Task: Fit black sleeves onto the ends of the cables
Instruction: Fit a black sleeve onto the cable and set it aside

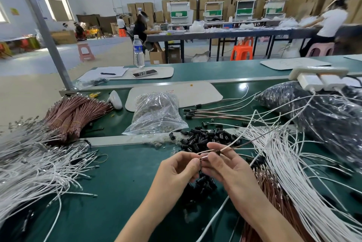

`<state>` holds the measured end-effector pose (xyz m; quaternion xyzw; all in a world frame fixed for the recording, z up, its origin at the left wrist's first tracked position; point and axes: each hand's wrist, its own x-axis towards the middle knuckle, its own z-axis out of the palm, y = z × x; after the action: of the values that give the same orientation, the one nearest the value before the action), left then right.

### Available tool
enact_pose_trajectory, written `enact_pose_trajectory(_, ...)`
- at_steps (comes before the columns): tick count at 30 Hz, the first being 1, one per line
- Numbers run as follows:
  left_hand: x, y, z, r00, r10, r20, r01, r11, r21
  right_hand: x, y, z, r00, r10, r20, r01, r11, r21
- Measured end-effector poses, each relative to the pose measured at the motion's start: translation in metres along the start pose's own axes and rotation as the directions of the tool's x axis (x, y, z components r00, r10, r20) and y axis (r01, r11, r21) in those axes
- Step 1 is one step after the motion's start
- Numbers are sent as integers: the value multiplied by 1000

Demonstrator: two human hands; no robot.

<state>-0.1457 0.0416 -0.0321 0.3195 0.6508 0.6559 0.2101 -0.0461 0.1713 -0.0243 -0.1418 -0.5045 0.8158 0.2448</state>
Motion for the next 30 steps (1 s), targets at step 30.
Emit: enact_pose_trajectory(30, 4, -4, -2, 994, -92, 51, 93, 995, -26, -3, 1, 1, 998, -50, -42, 43, 986, -163)
